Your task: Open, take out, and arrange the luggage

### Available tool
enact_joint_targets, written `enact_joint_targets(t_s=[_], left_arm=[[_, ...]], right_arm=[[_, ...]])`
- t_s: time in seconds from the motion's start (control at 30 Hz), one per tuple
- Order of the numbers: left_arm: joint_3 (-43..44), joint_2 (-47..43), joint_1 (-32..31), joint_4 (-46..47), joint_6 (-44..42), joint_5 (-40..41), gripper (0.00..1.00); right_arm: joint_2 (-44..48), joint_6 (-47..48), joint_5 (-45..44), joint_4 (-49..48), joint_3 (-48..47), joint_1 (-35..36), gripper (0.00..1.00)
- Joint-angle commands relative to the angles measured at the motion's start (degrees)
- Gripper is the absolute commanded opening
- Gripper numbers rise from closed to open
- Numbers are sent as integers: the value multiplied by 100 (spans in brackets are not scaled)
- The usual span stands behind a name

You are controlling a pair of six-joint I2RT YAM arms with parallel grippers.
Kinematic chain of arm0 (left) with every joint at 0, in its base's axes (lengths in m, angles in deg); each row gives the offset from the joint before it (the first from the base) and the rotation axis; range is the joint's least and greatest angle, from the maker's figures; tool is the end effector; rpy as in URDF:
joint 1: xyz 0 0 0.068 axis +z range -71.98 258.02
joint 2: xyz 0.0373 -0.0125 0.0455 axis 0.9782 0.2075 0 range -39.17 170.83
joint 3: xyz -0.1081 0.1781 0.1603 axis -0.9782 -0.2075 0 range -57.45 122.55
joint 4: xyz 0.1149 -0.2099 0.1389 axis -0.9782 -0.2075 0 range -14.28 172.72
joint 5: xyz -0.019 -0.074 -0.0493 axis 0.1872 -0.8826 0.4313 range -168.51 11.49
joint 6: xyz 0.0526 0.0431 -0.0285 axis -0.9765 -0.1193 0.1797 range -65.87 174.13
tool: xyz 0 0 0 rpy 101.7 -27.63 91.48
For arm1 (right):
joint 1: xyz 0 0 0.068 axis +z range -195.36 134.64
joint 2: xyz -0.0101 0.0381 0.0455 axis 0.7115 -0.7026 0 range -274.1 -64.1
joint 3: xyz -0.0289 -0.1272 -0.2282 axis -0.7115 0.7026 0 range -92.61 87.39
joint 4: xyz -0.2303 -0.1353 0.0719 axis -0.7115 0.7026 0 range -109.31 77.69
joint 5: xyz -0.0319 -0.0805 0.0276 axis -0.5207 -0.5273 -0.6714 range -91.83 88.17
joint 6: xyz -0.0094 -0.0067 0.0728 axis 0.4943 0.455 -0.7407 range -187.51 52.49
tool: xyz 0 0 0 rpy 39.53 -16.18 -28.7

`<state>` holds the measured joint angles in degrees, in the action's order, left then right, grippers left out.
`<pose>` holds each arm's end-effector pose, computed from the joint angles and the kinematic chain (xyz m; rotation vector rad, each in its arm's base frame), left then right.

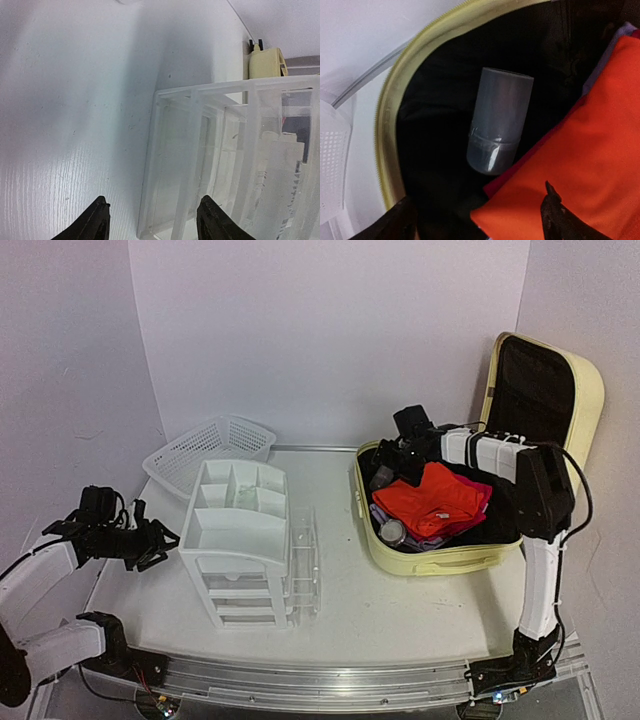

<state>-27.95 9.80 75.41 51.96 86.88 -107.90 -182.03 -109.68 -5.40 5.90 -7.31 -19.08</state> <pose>0.1998 -0.0394 0.1763 -0.4190 2.4642 -0.8950 0.4431 0.2146 0.1885 0.3701 2.4413 0.4634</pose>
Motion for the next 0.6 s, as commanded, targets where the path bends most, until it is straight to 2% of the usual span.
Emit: enact_joint_targets(t_s=[0.0, 0.1, 0.37, 0.57], left_arm=[[402, -404, 21, -358, -65, -104, 63], [526, -561, 16, -492, -11, -282, 63], [709, -854, 15, -692, 13, -339, 63], [847, -880, 23, -780, -9, -413, 64]], right_arm=[[-746, -177, 55, -385, -912, -94, 79], [-1262, 33, -83, -317, -1422, -124, 70], [-2097, -56, -705, 11, -2202, -153, 72], [-2691, -673, -1001, 157, -2725, -183, 71]])
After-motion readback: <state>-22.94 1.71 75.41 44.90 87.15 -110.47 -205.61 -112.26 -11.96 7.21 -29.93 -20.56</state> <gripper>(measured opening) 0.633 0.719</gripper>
